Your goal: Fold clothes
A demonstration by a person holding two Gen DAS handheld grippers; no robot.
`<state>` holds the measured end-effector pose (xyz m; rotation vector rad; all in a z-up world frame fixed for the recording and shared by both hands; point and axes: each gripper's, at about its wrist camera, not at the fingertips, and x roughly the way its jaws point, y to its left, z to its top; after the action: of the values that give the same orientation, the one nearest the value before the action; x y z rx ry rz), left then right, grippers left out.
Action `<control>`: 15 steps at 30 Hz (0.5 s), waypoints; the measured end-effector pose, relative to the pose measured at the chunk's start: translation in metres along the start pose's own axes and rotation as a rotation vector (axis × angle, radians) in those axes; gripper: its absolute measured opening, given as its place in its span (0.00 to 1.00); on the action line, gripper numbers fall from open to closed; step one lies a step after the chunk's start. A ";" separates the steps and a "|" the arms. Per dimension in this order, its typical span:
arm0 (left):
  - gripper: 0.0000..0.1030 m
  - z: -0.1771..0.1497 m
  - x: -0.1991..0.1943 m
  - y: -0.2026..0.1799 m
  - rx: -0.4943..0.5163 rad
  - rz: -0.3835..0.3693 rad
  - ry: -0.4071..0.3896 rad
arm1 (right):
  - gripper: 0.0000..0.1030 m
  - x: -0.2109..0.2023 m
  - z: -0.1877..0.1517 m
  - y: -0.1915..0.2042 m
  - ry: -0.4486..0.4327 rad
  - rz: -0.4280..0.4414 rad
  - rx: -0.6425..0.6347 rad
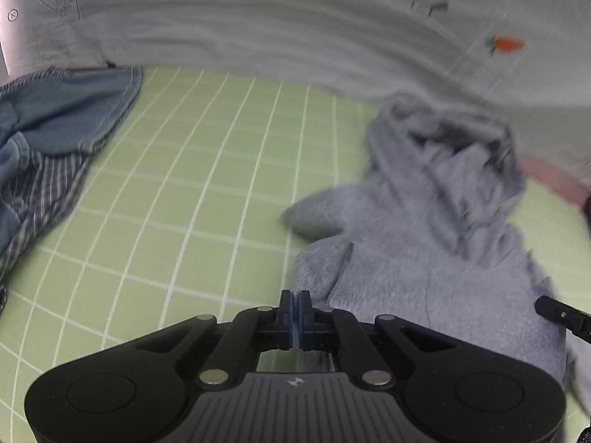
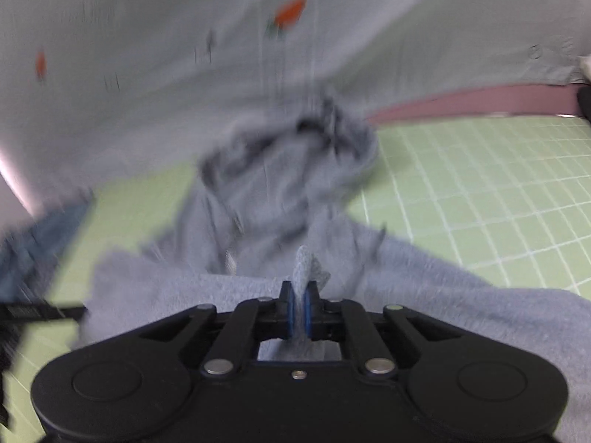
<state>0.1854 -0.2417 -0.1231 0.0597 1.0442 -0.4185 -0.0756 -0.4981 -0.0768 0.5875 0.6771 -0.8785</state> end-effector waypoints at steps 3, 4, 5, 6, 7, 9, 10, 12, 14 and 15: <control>0.24 -0.005 -0.008 0.002 -0.032 0.018 0.003 | 0.25 -0.007 -0.004 -0.005 -0.004 -0.039 0.008; 0.32 -0.008 -0.014 0.004 -0.052 0.013 -0.003 | 0.37 -0.010 -0.006 -0.007 -0.005 -0.052 0.010; 0.45 -0.010 -0.019 0.006 -0.071 0.018 -0.009 | 0.46 -0.015 -0.008 -0.010 -0.016 -0.064 0.015; 0.55 -0.013 -0.024 0.006 -0.084 0.030 -0.013 | 0.50 -0.024 -0.010 -0.013 -0.034 -0.074 0.023; 0.58 -0.017 -0.028 0.006 -0.081 0.033 -0.011 | 0.55 -0.032 -0.013 -0.017 -0.045 -0.084 0.033; 0.59 -0.027 -0.033 0.004 -0.064 0.045 0.002 | 0.61 -0.045 -0.021 -0.026 -0.047 -0.097 0.063; 0.59 -0.033 -0.034 0.004 -0.055 0.060 0.012 | 0.62 -0.051 -0.025 -0.031 -0.046 -0.103 0.078; 0.59 -0.044 -0.034 0.004 -0.037 0.090 0.031 | 0.62 -0.063 -0.034 -0.041 -0.045 -0.114 0.109; 0.60 -0.056 -0.035 0.003 -0.018 0.120 0.051 | 0.62 -0.073 -0.043 -0.048 -0.039 -0.122 0.123; 0.60 -0.062 -0.036 0.004 -0.011 0.140 0.056 | 0.62 -0.077 -0.047 -0.051 -0.035 -0.125 0.126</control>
<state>0.1202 -0.2116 -0.1248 0.1346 1.0905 -0.2858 -0.1678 -0.4531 -0.0599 0.6460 0.6350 -1.0516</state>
